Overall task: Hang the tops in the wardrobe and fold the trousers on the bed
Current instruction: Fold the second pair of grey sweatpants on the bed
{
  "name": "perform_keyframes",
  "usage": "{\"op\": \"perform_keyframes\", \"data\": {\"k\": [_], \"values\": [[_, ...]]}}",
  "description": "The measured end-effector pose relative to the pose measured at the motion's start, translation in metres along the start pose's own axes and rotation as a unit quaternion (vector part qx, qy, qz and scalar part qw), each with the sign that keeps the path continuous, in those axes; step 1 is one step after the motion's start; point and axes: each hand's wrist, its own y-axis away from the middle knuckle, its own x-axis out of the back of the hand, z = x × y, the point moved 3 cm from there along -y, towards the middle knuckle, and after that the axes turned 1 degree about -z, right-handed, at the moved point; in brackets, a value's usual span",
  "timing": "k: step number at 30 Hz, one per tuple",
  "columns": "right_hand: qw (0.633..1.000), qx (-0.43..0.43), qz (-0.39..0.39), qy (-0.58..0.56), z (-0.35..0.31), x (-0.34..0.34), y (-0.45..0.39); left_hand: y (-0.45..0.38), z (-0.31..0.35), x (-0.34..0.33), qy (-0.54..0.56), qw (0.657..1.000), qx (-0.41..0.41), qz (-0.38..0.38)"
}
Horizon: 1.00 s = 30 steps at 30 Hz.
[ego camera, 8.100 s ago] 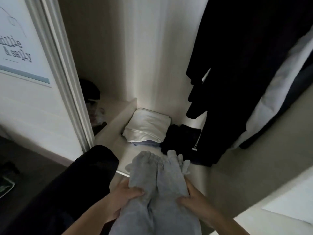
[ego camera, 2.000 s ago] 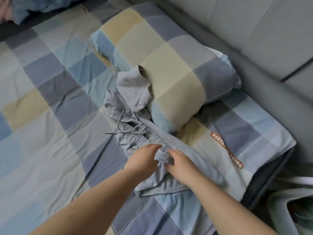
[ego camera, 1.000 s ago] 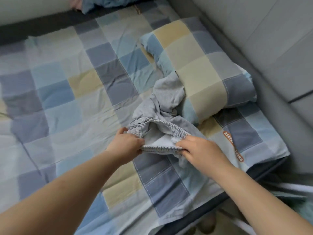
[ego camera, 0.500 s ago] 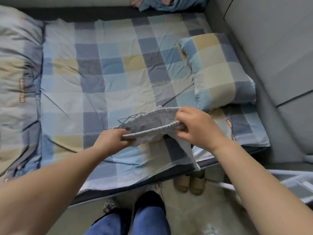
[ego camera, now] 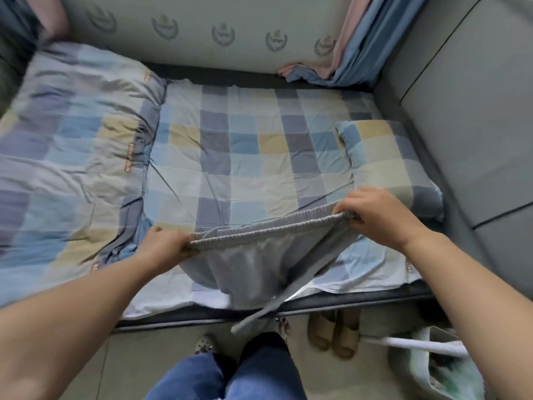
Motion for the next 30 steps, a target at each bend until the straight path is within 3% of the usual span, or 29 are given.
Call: {"op": "perform_keyframes", "data": {"k": [6,11,15,19,21,25,30], "values": [[0.996,-0.045,-0.042,0.060,0.001,-0.018,0.002,0.030,-0.033,0.027,-0.007,0.987,0.094,0.130],[0.994,-0.091,-0.054,0.033,0.009,-0.023,0.000,0.027,-0.045,0.049,0.054,0.992,0.092,0.069],[0.994,-0.093,-0.061,-0.013,0.023,-0.016,-0.011,0.019,-0.047,0.089,0.162,0.972,0.077,0.155],[0.997,-0.026,-0.060,-0.038,0.033,-0.001,-0.028,0.011,-0.048,0.128,0.206,0.951,0.057,0.225],[0.997,-0.006,-0.079,-0.013,0.043,0.005,-0.037,0.004,-0.046,0.138,0.161,0.966,0.041,0.199],[0.988,0.005,-0.141,0.066,0.067,0.004,-0.061,-0.019,-0.046,0.151,-0.006,0.997,0.034,0.074],[0.980,-0.005,-0.136,0.146,0.096,-0.009,-0.110,-0.055,-0.042,0.163,-0.097,0.990,0.089,0.059]]}}
